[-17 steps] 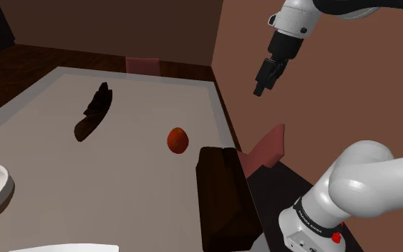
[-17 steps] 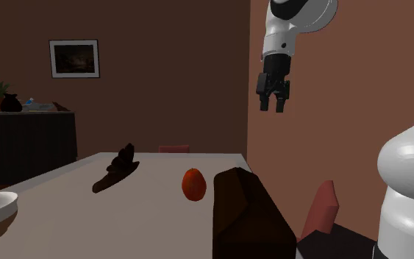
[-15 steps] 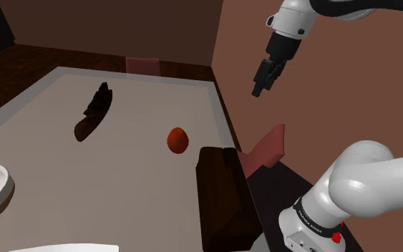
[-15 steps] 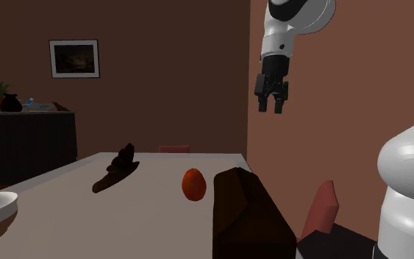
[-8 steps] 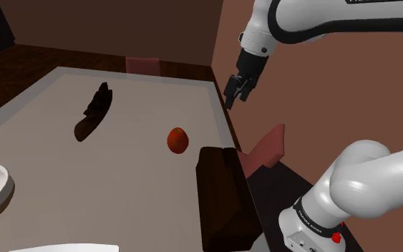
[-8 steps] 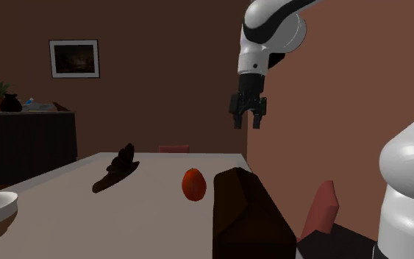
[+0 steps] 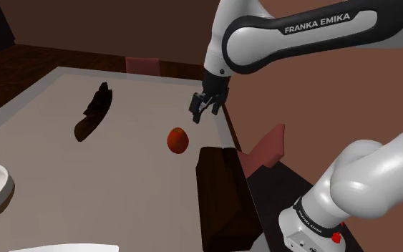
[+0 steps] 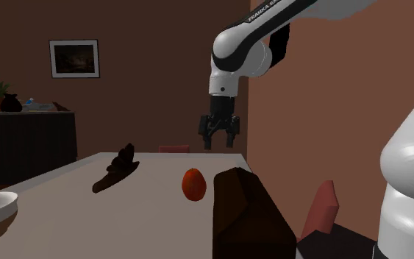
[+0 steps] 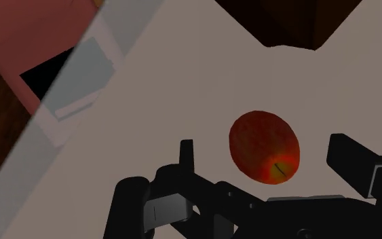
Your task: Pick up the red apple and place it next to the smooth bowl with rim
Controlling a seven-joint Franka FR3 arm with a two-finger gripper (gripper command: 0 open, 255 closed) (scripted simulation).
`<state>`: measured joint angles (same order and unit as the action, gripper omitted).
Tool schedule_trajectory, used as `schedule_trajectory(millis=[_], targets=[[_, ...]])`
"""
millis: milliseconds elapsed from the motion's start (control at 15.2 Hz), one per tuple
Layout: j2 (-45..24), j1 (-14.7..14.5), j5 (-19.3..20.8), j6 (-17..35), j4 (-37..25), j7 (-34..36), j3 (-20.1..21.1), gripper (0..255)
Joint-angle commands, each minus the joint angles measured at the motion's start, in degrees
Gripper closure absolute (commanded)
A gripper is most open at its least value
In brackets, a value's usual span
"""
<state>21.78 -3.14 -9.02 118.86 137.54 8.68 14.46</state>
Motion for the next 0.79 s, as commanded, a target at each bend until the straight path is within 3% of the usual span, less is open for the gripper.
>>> schedule_trajectory(millis=[0, 330, 726], targets=[[-4.1, 0.2, 0.6, 3.1, -1.2, 2.0, 1.4, 0], [-15.1, 0.1, 3.9, 9.2, -6.2, 8.8, 4.9, 0], [-18.3, -0.1, 5.0, 13.5, -5.0, 9.9, 5.3, 0]])
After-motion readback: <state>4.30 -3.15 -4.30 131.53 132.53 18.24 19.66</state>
